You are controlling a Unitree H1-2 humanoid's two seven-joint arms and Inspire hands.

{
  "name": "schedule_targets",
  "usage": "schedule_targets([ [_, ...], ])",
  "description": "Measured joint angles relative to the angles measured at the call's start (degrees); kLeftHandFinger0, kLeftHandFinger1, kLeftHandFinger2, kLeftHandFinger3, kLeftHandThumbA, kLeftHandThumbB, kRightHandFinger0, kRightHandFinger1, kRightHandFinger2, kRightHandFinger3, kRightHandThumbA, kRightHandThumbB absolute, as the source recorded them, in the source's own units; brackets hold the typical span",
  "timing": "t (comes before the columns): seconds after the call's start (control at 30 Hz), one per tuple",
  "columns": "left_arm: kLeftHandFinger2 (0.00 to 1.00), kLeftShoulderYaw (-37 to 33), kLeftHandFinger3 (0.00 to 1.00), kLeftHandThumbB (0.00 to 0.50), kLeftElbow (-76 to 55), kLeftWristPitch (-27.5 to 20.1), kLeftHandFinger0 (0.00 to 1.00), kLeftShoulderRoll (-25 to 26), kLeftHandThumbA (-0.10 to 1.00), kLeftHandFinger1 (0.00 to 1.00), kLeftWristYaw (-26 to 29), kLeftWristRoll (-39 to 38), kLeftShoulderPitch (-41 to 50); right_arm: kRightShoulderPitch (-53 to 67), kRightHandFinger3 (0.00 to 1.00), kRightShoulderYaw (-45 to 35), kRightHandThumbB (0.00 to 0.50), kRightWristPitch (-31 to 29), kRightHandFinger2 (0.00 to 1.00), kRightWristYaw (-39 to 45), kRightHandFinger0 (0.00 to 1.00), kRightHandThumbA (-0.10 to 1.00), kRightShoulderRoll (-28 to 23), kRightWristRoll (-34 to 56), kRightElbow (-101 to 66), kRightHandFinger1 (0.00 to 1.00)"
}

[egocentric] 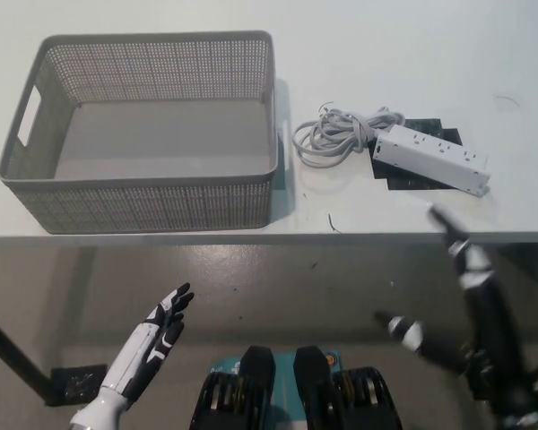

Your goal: Use the right hand to pick up a power strip and put it into a container on the left side

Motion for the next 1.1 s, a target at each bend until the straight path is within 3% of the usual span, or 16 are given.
schedule_targets([
  [0.1, 1.0, -0.03, 1.0, 0.35, 0.01, -0.09, 1.0, 0.0, 1.0, 1.0, -0.01, 0.0, 0.31, -7.22, 1.0, -2.61, 0.339, 3.23, 1.0, 1.68, 1.0, 1.0, -3.84, 0.02, -2.31, 1.0],
  [0.17, 1.0, -0.06, 1.0, 0.347, 0.01, -0.1, 1.0, -0.03, 1.0, 1.0, -0.02, 0.01, 0.38, -11.96, 1.0, -3.38, 0.31, 4.92, 1.0, 2.72, 1.0, 1.0, -5.75, 0.02, -2.17, 1.0],
  [0.23, 1.0, -0.09, 1.0, 0.345, 0.03, -0.1, 1.0, -0.04, 1.0, 1.0, -0.02, 0.0, 0.42, -17.06, 1.0, -3.65, 0.321, 6.34, 1.0, 3.58, 1.0, 1.0, -7.22, 0.03, -1.34, 1.0],
  [0.33, 1.0, -0.14, 1.0, 0.348, 0.07, -0.1, 1.0, -0.04, 1.0, 1.0, -0.03, 0.0, 0.47, -25.75, 1.0, -3.56, 0.347, 8.55, 1.0, 5.45, 1.0, 1.0, -8.43, 0.02, 3.06, 1.0],
  [0.47, 1.0, -0.14, 1.0, 0.342, 0.15, -0.1, 1.0, -0.04, 1.0, 1.0, -0.08, 0.0, 0.48, -35.6, 1.0, -2.32, 0.43, 10.42, 1.0, 7.59, 1.0, 1.0, -8.44, -0.18, 12.21, 1.0],
  [0.57, 1.0, -0.15, 1.0, 0.339, 0.18, -0.1, 1.0, -0.06, 1.0, 1.0, -0.2, 0.0, 0.48, -42.03, 1.0, -0.98, 0.437, 11.51, 1.0, 8.82, 1.0, 1.0, -8.26, -0.42, 20.7, 1.0],
  [0.6, 1.0, -0.16, 1.0, 0.342, 0.18, -0.1, 1.0, -0.06, 1.0, 1.0, -0.2, 0.0, 0.47, -42.79, 1.0, -0.78, 0.467, 11.65, 1.0, 8.98, 1.0, 1.0, -8.22, -0.46, 21.86, 1.0],
  [0.67, 1.0, -0.16, 1.0, 0.344, 0.27, -0.1, 1.0, -0.05, 1.0, 1.0, -0.27, 0.0, 0.47, -47.63, 1.0, 0.81, 0.451, 12.55, 1.0, 9.77, 1.0, 1.0, -7.89, -0.68, 29.65, 1.0],
  [0.7, 1.0, -0.16, 1.0, 0.344, 0.27, -0.1, 1.0, -0.05, 1.0, 1.0, -0.27, -0.01, 0.48, -49.09, 1.0, 1.35, 0.498, 12.75, 1.0, 10.04, 1.0, 1.0, -7.67, -0.75, 32.34, 1.0],
  [0.77, 1.0, -0.17, 1.0, 0.347, 0.34, -0.1, 1.0, -0.05, 1.0, 1.0, -0.32, -0.01, 0.48, -52.34, 1.0, 2.73, 0.443, 13.33, 1.0, 10.64, 1.0, 1.0, -7.1, -1.03, 38.55, 1.0],
  [0.8, 1.0, -0.17, 1.0, 0.355, 0.36, -0.1, 1.0, -0.05, 1.0, 1.0, -0.32, -0.01, 0.48, -52.89, 1.0, 3.04, 0.458, 13.43, 1.0, 10.75, 1.0, 1.0, -6.98, -1.1, 39.67, 1.0],
  [0.87, 1.0, -0.17, 1.0, 0.347, 0.39, -0.1, 1.0, -0.05, 1.0, 1.0, -0.34, -0.01, 0.49, -55.57, 1.0, 4.62, 0.378, 13.84, 1.0, 11.46, 1.0, 1.0, -6.36, -1.47, 46.32, 1.0],
  [1.0, 1.0, -0.21, 1.0, 0.339, 0.42, -0.1, 1.0, -0.05, 1.0, 1.0, -0.37, 0.0, 0.5, -59.96, 1.0, 7.13, 0.35, 14.69, 1.0, 13.03, 1.0, 1.0, -4.75, -1.69, 59.0, 1.0],
  [1.03, 1.0, -0.21, 1.0, 0.341, 0.41, -0.1, 1.0, -0.05, 1.0, 1.0, -0.38, 0.0, 0.5, -61.3, 1.0, 7.8, 0.324, 15.04, 1.0, 13.64, 1.0, 1.0, -4.18, -1.76, 62.84, 1.0],
  [1.1, 1.0, -0.22, 1.0, 0.343, 0.39, -0.11, 1.0, -0.05, 1.0, 1.0, -0.43, 0.0, 0.5, -63.17, 1.0, 8.86, 0.358, 15.58, 1.0, 14.94, 1.0, 1.0, -3.08, -1.79, 69.07, 1.0],
])
